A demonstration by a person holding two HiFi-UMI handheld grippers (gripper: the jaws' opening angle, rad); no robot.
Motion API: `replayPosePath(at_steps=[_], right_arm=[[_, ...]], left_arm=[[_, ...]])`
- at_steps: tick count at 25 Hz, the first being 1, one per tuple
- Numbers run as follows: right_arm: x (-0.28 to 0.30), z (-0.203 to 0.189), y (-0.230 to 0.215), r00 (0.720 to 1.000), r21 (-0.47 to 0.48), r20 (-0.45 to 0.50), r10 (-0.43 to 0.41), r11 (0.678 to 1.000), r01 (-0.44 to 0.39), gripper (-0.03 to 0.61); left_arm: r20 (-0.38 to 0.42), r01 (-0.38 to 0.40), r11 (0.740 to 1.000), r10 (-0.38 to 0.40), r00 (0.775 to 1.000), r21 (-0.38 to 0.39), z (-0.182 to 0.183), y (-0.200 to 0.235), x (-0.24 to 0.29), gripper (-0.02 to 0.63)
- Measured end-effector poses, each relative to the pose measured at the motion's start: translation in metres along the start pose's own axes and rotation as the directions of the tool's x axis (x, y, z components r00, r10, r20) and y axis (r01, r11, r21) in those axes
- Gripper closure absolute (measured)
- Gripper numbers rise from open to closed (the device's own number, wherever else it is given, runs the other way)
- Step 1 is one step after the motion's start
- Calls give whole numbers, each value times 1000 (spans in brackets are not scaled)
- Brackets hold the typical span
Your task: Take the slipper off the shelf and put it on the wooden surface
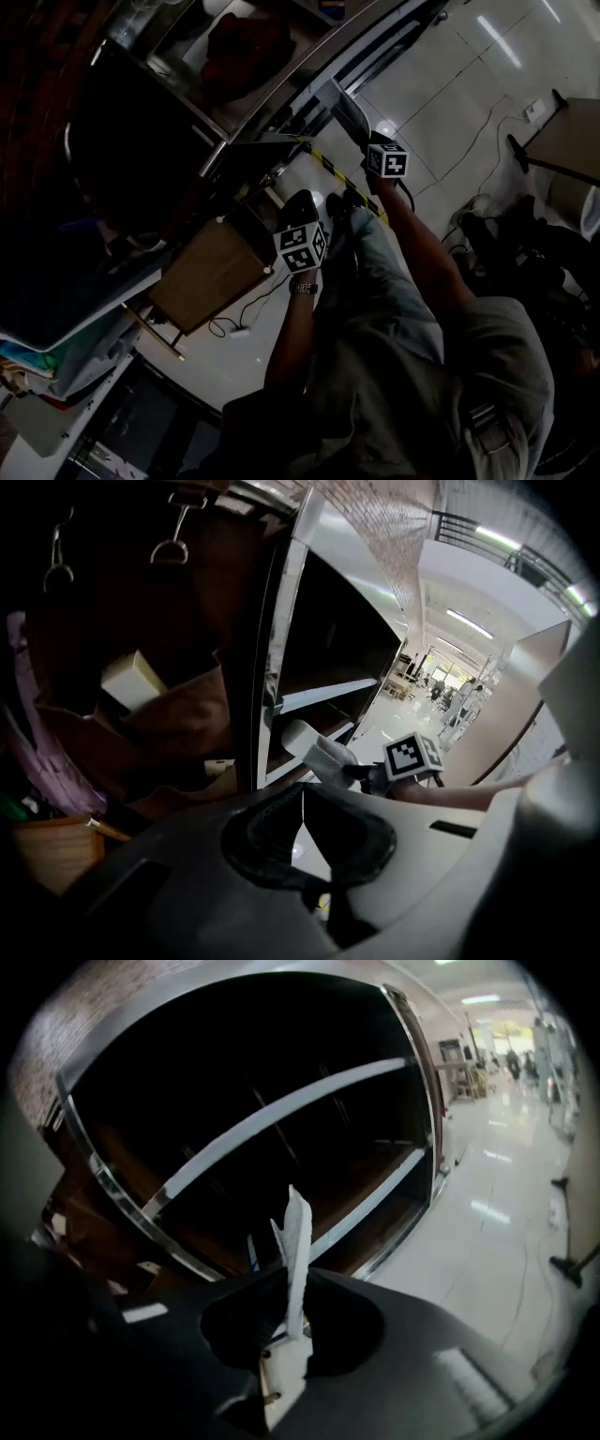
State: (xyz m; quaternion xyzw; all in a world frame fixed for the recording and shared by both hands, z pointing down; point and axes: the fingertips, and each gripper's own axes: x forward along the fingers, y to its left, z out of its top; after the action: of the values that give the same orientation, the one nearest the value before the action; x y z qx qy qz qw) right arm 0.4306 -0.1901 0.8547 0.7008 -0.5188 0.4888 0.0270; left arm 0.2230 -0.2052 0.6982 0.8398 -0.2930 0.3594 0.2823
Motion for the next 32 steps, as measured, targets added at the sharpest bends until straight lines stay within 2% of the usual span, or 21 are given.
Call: replayPosePath(at_steps=[2, 4, 7, 9, 12, 14, 16, 21, 25, 28, 29, 32], right_arm=[[-48, 2, 6, 998, -76, -7, -61, 995, 60, 534], [-94, 1, 13, 995, -112, 1, -101, 989, 100, 534], [-152, -2, 21, 989, -116, 37, -143, 982, 146, 534], [-184, -9, 26, 983, -107, 65, -170, 978, 176, 534], [-224, -36, 37, 978, -93, 92, -187, 976, 195, 534], [-247, -59, 51, 979, -104, 104, -172, 978, 183, 534], [-269, -88, 71, 982, -153, 114, -153, 974, 169, 534], [-315, -191, 144, 986, -243, 102, -132, 958, 153, 534], [-350, -294, 249, 996, -254, 55, -63, 964, 75, 534], [-374, -382, 329, 997, -249, -56, 48, 967, -61, 534], [-378, -403, 356, 991, -285, -95, 91, 952, -114, 534], [-383, -447, 435, 960, -416, -194, 203, 869, -268, 534]], left_arm=[[30, 4, 1000, -4, 1000, -3, 14, -15, -22, 607], [64, 16, 999, -14, 998, -28, 24, -33, -48, 607], [95, 38, 998, -33, 995, -52, 27, -57, -85, 607], [105, 50, 998, -46, 993, -39, 17, -69, -107, 607], [115, 47, 999, -47, 992, 5, -12, -77, -135, 607], [136, 52, 999, -50, 989, -9, -36, -78, -154, 607], [167, 50, 998, -44, 985, -29, -65, -71, -182, 607], [192, -53, 997, 62, 979, -51, -166, -2, -291, 607], [133, -194, 975, 207, 969, -108, -263, 80, -397, 609], [104, -251, 945, 277, 955, -207, -326, 121, -456, 609], [108, -257, 935, 290, 951, -244, -338, 131, -470, 608], [151, -247, 915, 307, 940, -320, -352, 153, -500, 607]])
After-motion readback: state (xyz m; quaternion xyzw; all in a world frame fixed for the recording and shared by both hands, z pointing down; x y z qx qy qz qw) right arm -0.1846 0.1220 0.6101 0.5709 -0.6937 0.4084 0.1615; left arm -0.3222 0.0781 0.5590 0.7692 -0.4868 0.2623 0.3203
